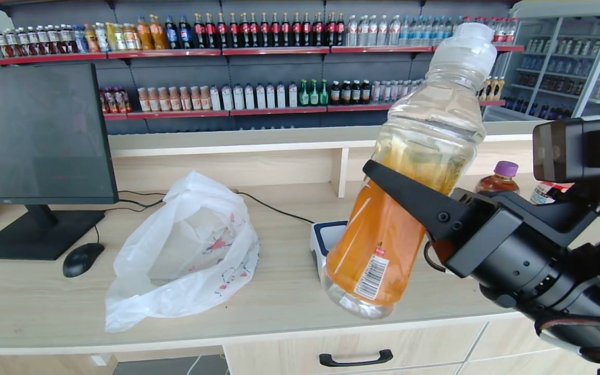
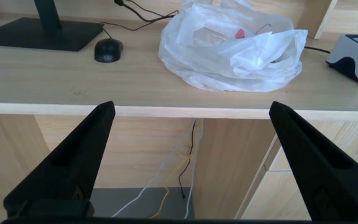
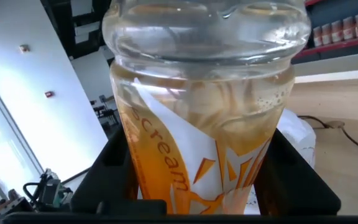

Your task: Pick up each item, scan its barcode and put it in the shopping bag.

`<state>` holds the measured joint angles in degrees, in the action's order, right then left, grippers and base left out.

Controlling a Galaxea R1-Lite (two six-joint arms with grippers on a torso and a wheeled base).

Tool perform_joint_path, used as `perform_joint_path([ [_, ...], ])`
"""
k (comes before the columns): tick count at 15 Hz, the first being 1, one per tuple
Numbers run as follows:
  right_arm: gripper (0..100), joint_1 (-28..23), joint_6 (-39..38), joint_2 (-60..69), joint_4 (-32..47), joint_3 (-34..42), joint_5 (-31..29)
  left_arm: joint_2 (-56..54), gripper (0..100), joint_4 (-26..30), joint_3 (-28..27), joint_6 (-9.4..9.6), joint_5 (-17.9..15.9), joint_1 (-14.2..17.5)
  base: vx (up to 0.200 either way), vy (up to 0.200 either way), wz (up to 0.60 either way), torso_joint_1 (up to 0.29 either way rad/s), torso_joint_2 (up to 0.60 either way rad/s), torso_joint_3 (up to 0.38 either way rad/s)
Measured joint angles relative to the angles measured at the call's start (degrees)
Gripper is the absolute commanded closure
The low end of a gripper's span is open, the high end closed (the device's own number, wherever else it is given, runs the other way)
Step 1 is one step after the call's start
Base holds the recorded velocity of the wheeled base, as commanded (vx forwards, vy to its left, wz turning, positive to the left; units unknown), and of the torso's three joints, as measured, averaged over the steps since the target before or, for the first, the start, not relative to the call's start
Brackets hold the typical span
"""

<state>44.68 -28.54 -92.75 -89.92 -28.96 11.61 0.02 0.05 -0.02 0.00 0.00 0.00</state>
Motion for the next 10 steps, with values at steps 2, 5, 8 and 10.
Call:
perform_joint_path([
  [2, 100, 0.22, -1.46, 0.02, 0.01, -0.66, 0.77, 0.0, 0, 0.0, 0.02, 0.0, 0.0, 0.0, 0.0, 0.0, 0.0, 0.0, 0.0, 0.0],
  [5, 100, 0.49, -2.13, 0.39, -0.05, -2.1, 3.28, 0.0, 0, 0.0, 0.02, 0.0, 0.0, 0.0, 0.0, 0.0, 0.0, 0.0, 0.0, 0.0],
  [8, 100, 2.4, -2.15, 1.16, 0.0, -2.38, 4.38, 0.0, 0, 0.0, 0.02, 0.02, 0.0, 0.0, 0.0, 0.0, 0.0, 0.0, 0.0, 0.0],
  [10, 100, 3.58, -2.02, 1.66, -0.05, -2.38, 4.51, 0.0, 0, 0.0, 0.02, 0.0, 0.0, 0.0, 0.0, 0.0, 0.0, 0.0, 0.0, 0.0],
])
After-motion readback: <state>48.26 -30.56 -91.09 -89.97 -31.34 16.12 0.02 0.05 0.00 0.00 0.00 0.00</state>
